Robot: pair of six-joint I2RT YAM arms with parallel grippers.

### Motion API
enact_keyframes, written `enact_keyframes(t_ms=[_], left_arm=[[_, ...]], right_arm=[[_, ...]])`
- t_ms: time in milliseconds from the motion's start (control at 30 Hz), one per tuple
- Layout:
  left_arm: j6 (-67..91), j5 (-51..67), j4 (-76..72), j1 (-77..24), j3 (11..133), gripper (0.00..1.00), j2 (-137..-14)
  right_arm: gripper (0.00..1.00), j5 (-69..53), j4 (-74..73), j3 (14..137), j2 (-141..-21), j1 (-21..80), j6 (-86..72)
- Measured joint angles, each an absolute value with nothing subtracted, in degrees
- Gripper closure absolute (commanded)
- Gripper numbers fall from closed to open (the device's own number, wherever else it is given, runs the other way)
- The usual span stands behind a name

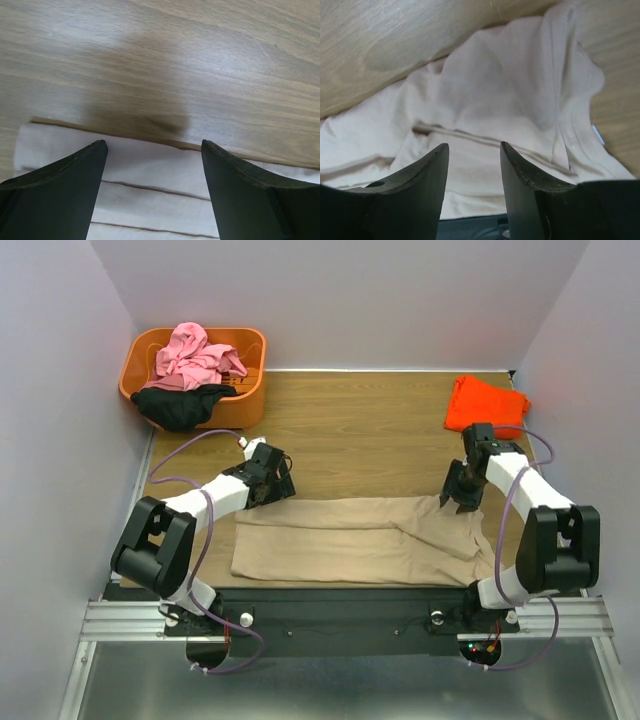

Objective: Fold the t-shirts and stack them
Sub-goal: Fold the tshirt

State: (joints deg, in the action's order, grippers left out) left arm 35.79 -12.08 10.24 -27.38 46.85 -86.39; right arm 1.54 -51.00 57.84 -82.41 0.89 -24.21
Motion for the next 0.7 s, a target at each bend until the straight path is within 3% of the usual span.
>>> enact_keyframes(t_ms=[300,700], left_arm=[[35.16,-7.66,4.78,-27.38,45.67,0.11,-88.55],[33.69,-12.97,3.97,-24.93,56.97,0.08,-99.39]], right_arm=[[0.51,0.64,-43.51,55.77,-93.76,0.89,-24.16],[0.51,-1.30,-49.76,73.28,-108.92,0.89,-23.86]])
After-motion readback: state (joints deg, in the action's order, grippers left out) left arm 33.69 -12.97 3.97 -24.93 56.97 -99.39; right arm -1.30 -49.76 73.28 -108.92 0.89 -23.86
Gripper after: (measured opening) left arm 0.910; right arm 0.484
